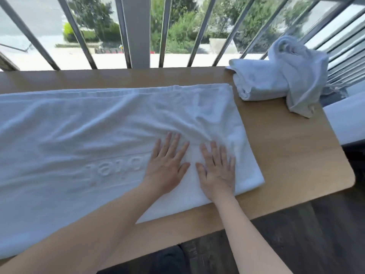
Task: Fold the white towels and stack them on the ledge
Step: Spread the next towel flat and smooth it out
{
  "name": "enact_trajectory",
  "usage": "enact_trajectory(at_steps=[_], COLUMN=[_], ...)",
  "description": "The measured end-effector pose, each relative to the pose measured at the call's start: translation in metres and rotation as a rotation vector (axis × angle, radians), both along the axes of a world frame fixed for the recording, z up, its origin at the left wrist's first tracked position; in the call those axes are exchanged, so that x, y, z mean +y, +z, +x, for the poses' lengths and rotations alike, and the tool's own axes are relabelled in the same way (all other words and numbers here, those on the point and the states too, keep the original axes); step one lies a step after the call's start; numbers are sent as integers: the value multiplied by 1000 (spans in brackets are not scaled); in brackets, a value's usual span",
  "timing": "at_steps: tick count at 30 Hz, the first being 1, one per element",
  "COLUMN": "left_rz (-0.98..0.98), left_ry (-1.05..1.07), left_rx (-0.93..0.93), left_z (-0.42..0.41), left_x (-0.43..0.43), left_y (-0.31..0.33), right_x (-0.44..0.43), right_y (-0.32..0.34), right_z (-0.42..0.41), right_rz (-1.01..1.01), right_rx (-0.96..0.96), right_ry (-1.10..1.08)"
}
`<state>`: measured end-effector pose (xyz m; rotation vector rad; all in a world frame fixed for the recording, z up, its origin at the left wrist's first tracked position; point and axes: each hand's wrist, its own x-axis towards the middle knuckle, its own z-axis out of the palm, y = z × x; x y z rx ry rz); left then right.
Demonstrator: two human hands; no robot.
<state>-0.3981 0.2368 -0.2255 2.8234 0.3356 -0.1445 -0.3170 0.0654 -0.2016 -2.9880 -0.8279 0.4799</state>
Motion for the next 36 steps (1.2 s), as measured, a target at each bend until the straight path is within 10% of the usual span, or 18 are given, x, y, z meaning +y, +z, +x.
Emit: enact_trajectory(at_steps=[12,16,32,36], left_rz=[44,65,114,119], left_ry=[177,150,97,103], left_rx=[-20,-5,14,-10], left_z=[79,79,84,84], left_x=[-39,-41,-40,-40], left_y=[4,9,12,13], right_x=[-18,-5,33,33], right_y=[14,26,26,23], right_z=[97,131,200,219], right_rz=[234,437,415,733], right_rx=[-85,268,240,426], right_ry=[-461,-642,-518,-372])
